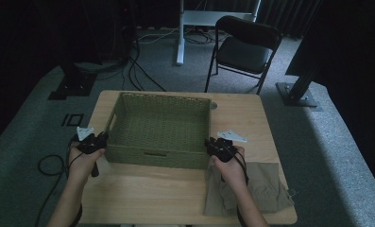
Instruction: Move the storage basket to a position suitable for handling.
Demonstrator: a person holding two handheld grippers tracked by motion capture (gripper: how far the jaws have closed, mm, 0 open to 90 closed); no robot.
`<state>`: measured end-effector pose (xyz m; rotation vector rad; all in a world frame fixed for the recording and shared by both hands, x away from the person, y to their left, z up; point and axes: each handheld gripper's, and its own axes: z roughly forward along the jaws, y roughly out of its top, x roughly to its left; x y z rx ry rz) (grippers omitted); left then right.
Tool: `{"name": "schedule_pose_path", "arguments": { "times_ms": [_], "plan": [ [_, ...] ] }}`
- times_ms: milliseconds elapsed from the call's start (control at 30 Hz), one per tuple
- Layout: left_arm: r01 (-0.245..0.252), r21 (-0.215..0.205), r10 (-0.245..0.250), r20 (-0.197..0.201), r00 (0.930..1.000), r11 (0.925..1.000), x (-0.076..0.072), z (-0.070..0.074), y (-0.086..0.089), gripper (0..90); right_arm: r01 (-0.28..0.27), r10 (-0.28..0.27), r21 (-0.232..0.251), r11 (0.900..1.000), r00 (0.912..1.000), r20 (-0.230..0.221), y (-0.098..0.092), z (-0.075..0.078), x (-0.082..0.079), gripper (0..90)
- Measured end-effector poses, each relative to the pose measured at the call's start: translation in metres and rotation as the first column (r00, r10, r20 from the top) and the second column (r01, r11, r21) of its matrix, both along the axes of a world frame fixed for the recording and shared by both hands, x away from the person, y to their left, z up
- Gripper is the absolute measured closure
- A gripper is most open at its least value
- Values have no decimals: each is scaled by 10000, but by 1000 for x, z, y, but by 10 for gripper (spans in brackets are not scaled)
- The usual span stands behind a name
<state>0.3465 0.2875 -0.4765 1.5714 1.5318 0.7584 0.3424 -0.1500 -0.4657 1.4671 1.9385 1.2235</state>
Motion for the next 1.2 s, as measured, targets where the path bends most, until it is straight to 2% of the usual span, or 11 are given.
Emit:
{"name": "schedule_pose_path", "arguments": {
  "times_ms": [167,433,533,667,733,800,900,967,1067,1133,1200],
  "plan": [
    [-58,202,60,-64,10000,9998,-7,1,-7,843,153,-153,15,9999,9999,-58,-4,0,-1,738],
    [-139,-42,138,-145,9998,9999,-14,1,-10,843,324,-324,29,9995,9994,-117,-7,1,-2,755],
    [-17,-122,15,-176,9998,9999,-14,2,-9,839,341,-340,41,9994,9993,-147,-8,1,-1,754],
    [618,-750,-645,-346,9973,9953,-10,4,-4,678,243,-242,78,9997,9996,-140,-9,1,0,738],
    [866,-585,-889,-374,9953,9945,-8,4,-4,648,256,-253,217,9994,9996,-128,-9,1,0,711],
    [972,-853,-1008,-387,9942,9916,-5,6,-3,583,201,-201,164,9997,9998,-45,-7,1,2,639],
    [1271,-938,-1317,-444,9903,9874,2,10,-1,466,163,-164,95,9998,9998,64,-3,4,6,593],
    [1311,-991,-1364,-479,9895,9864,7,12,1,436,241,-240,-88,9997,9996,161,-2,6,10,567],
    [1106,-1030,-1150,-377,9927,9885,14,14,4,426,514,-509,-184,9985,9984,236,-3,8,17,565],
    [1075,-1191,-1144,-528,9920,9870,18,14,6,387,689,-687,-97,9976,9975,162,-6,9,24,568],
    [1033,-1326,-1118,-585,9920,9858,20,14,7,386,790,-790,-29,9969,9969,44,-7,8,29,571]
  ]
}}
